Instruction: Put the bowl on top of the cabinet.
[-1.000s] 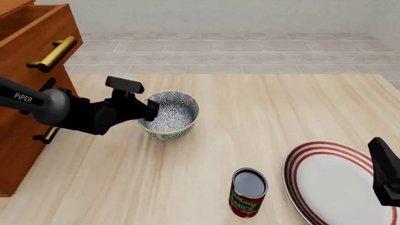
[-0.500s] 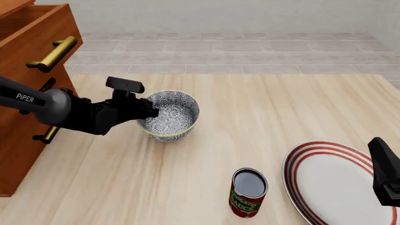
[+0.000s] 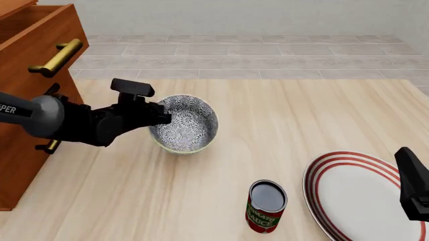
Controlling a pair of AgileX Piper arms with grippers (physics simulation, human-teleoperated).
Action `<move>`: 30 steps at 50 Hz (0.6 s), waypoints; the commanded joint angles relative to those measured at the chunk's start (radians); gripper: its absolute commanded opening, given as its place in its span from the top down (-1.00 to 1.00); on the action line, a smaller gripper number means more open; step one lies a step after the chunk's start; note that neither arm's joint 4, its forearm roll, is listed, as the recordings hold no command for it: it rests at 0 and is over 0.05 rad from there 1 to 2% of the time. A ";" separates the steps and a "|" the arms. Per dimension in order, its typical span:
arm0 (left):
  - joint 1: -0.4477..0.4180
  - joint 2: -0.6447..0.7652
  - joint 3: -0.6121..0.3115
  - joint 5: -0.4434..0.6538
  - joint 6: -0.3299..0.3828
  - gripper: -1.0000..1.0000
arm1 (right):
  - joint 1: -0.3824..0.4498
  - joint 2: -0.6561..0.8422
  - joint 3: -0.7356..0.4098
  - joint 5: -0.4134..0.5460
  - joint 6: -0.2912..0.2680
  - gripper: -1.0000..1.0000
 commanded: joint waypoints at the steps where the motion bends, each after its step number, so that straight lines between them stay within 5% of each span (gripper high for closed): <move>1: -0.023 -0.043 0.046 0.002 -0.007 1.00 | 0.000 0.000 0.000 0.000 0.000 -1.00; 30: -0.080 -0.310 0.140 0.065 -0.068 1.00 | 0.011 0.054 0.004 -0.057 -0.002 -1.00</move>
